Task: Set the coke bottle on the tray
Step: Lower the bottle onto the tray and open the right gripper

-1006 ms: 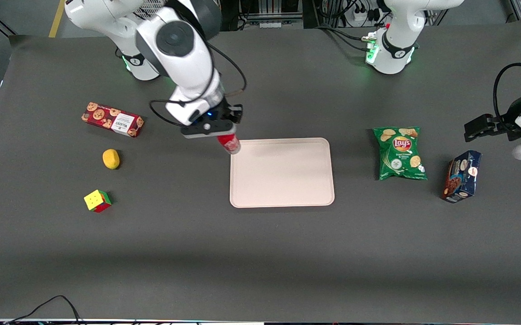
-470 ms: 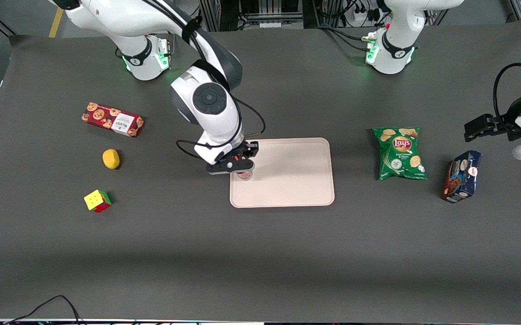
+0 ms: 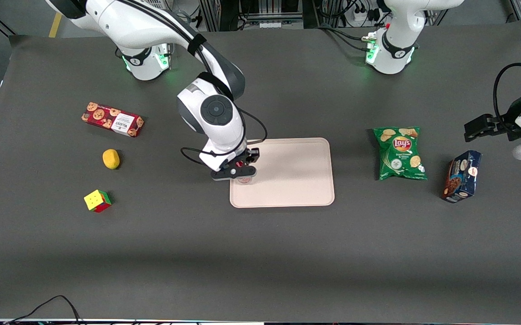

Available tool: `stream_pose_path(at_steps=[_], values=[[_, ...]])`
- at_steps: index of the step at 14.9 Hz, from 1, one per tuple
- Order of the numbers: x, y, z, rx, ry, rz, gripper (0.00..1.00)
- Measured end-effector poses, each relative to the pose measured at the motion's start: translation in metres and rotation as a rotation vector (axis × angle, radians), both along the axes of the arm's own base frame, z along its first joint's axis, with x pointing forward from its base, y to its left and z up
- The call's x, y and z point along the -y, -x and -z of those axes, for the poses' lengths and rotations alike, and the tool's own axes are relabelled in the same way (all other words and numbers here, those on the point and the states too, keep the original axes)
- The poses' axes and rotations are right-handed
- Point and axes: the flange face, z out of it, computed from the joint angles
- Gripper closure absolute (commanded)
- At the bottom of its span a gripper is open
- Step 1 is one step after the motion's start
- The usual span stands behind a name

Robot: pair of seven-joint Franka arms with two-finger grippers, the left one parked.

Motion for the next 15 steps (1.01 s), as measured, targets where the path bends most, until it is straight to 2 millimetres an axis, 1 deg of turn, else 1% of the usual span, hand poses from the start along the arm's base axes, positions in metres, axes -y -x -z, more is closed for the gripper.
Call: stream_pose_path(at_steps=[2,4,6,8,9,10,11,15], values=[[0.0,-0.001,0.012,-0.001,0.015,-0.01,1.0],[0.0,-0.001,0.019,-0.003,0.019,-0.013,1.0],[0.0,-0.002,0.024,-0.004,0.018,-0.013,1.0],[-0.001,-0.003,0.024,-0.002,0.015,-0.013,1.0],[-0.001,-0.003,0.024,-0.001,0.015,-0.012,0.94],[-0.001,-0.003,0.024,-0.001,0.014,-0.012,0.35],[-0.001,-0.003,0.024,-0.001,0.014,-0.012,0.0],[-0.001,-0.004,0.023,0.0,0.013,-0.012,0.0]])
